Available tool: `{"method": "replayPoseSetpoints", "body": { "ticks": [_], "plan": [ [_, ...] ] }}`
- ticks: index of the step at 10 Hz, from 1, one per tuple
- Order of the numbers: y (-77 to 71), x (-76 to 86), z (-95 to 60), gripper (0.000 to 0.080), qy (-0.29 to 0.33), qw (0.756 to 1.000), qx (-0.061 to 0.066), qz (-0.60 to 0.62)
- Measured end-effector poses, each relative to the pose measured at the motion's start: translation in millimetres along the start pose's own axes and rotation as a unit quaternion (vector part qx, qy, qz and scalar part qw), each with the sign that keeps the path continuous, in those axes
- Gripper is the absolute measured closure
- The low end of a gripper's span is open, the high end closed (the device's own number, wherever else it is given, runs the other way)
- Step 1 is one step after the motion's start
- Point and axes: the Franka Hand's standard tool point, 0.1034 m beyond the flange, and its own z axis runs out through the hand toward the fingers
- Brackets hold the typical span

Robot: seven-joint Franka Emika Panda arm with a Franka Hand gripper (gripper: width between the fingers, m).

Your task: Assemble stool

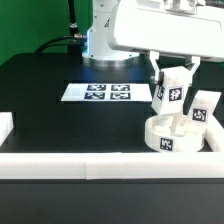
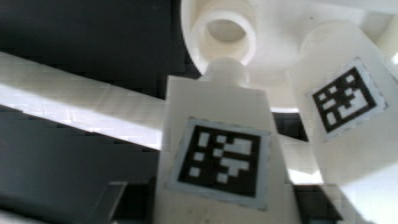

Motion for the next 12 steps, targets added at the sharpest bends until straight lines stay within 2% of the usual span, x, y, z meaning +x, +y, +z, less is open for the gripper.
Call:
{"method": "replayPoseSetpoints", "body": {
  "ticks": [2, 5, 12],
  "plan": [
    [3.6, -8.6, 1.5, 0.0474, -0.003, 1.000, -0.001, -0.011],
    [-6.2, -16.8, 4.7, 0.0474, -0.009, 1.000, 0.002, -0.018],
    [-5.4, -12.4, 8.7, 0.0474, -0.001, 0.999, -0.001, -0.038]
  ]
}}
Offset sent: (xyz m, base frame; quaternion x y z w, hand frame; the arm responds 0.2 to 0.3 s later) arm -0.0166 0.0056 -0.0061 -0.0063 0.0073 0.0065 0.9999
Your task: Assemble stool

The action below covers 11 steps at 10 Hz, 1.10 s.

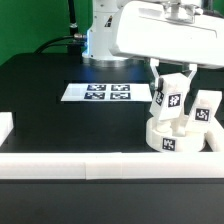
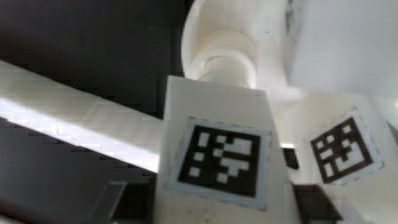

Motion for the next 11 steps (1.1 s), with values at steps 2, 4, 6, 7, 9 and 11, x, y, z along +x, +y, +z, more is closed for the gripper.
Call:
{"method": "replayPoseSetpoints", "body": {
  "ticks": [2, 4, 6, 7, 9, 11],
  "plan": [
    [-0.4, -2.7, 3.0, 0.0474, -0.002, 1.000, -0.001, -0.004],
    [-1.6, -5.1, 5.9, 0.0474, -0.002, 1.000, -0.001, -0.005],
    [-2.9, -8.7, 9.9, 0.0474, -0.004, 1.000, -0.002, -0.007],
    [-3.4, -10.6, 11.6, 0.0474, -0.005, 1.000, -0.002, -0.008],
    [-4.5, -10.9, 12.9, 0.0474, 0.007, 1.000, -0.004, -0.010],
    [-4.6, -8.9, 13.7, 0.0474, 0.023, 1.000, -0.007, -0.014]
  ]
}}
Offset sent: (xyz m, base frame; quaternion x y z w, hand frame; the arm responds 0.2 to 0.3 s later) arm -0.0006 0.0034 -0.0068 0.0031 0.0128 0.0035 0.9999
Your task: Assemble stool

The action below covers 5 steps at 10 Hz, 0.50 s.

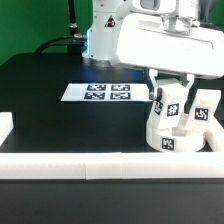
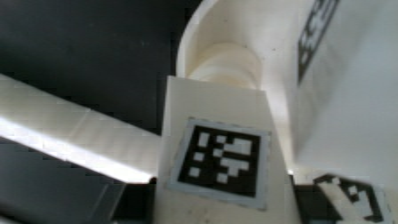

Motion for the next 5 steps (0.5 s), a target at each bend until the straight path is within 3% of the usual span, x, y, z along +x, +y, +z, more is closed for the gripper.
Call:
{"method": "replayPoseSetpoints", "body": {
  "ticks": [2, 3, 4, 5],
  "plan": [
    [0.1, 0.2, -0.2, 0.0466, -0.003, 1.000, 0.001, -0.003],
    [0.7, 1.7, -2.6, 0.0288, -0.010, 1.000, 0.003, -0.002],
    [1.6, 4.3, -6.7, 0.0288, -0.013, 1.000, 0.004, -0.001],
    [1.0, 7.7, -11.8, 0.0175, -0.017, 1.000, 0.007, 0.001]
  ]
}}
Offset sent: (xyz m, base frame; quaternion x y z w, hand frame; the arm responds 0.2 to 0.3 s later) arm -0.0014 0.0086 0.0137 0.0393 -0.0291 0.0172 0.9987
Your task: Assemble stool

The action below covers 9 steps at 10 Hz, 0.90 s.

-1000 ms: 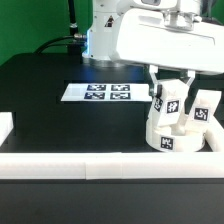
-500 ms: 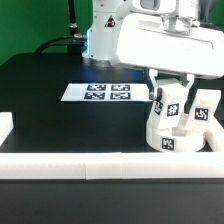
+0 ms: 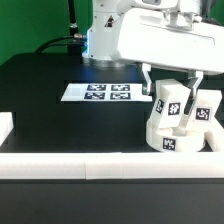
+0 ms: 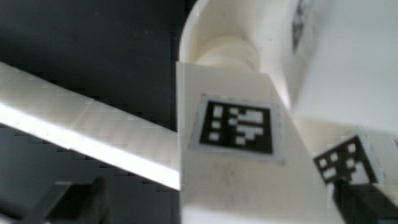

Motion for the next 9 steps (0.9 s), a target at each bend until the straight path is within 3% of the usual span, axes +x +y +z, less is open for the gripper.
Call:
{"method": "replayPoseSetpoints", "body": {
  "ticks": [4, 9],
  "plan": [
    [2.5, 16.7, -28.6, 0.0151, -0.014, 1.000, 0.013, 0.001],
    [2.4, 15.8, -26.9, 0.0150, -0.033, 0.999, 0.016, -0.002]
  ]
}}
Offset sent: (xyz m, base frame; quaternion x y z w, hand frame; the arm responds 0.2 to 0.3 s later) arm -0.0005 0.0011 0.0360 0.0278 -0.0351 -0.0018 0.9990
